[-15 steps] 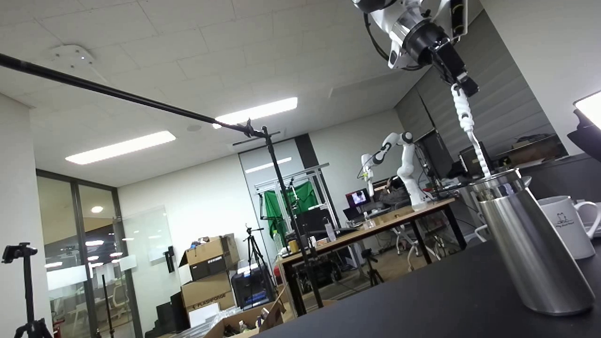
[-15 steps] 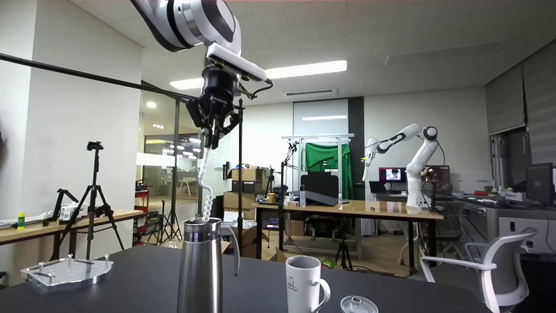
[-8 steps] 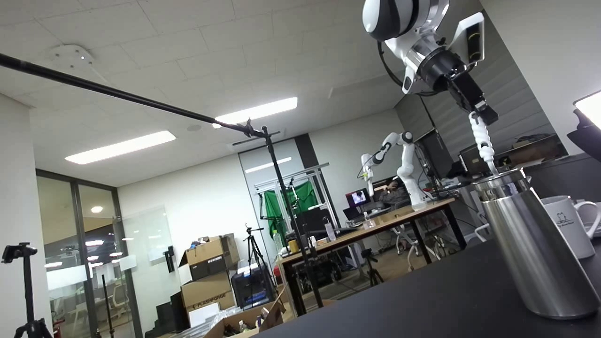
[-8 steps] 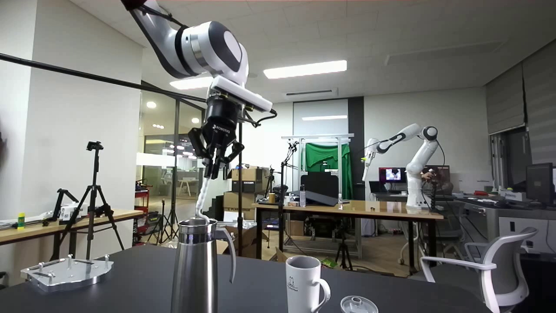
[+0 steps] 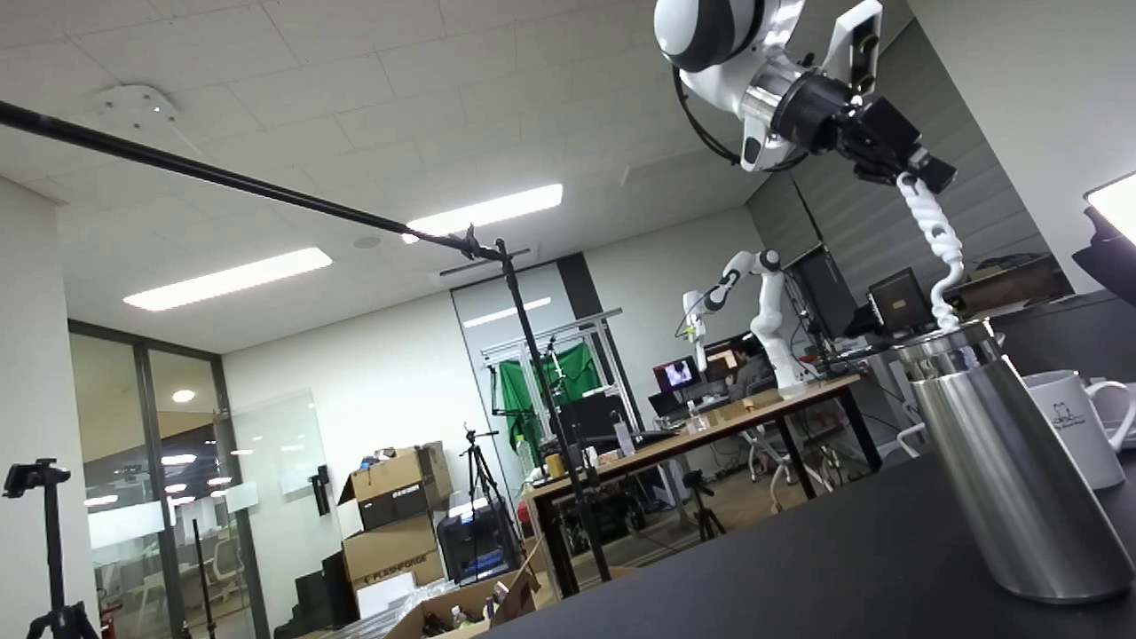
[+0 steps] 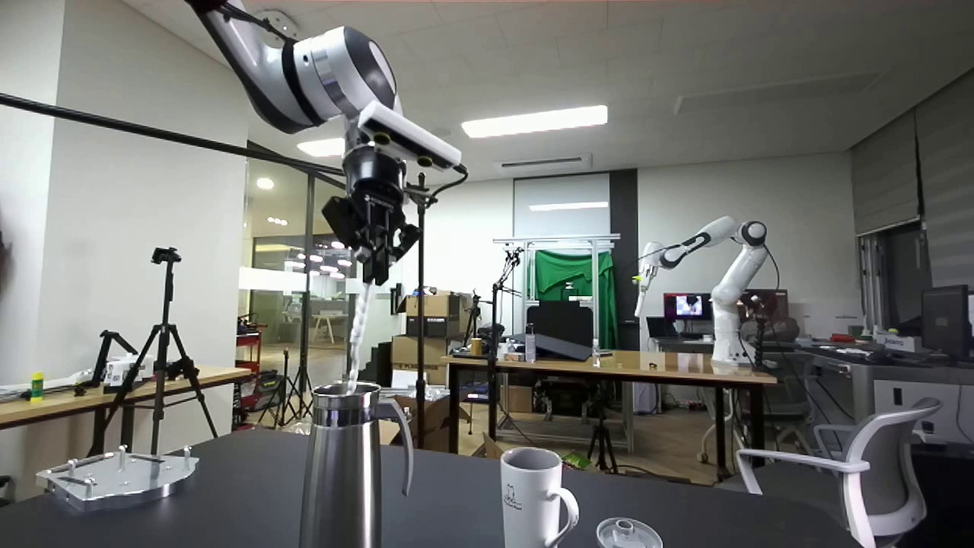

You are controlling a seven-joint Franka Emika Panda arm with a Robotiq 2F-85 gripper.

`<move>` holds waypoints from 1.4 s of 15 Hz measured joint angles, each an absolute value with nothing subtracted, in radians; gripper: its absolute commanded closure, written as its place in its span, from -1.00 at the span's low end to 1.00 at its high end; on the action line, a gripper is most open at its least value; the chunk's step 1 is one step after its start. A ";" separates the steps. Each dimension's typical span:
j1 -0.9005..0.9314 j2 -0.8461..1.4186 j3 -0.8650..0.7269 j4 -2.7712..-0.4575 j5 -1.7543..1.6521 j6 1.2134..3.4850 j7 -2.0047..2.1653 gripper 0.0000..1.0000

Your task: Use the the brush to scrub inside the jar

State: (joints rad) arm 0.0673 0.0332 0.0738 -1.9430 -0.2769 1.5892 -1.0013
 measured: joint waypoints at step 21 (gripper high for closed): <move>0.096 0.015 0.104 -2.096 -0.283 1.750 -0.963 0.94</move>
